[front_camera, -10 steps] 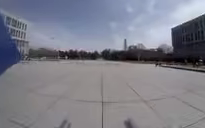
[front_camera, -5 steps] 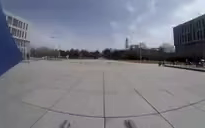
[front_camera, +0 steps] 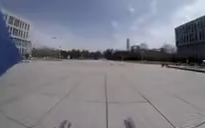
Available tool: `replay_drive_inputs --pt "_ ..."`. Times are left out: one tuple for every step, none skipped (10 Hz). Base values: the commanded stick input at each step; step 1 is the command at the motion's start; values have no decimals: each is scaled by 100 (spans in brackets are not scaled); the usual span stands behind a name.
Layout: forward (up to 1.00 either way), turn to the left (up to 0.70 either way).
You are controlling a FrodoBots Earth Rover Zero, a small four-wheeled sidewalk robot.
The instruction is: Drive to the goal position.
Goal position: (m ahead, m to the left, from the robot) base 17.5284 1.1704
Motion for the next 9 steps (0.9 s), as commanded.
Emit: replay_drive_inputs --pt "85 0" --pt "85 0" --pt "85 0" --pt "85 -9" --pt "85 -34" --pt "85 -34" --pt "85 -34" --pt "85 -34" --pt "85 -34"
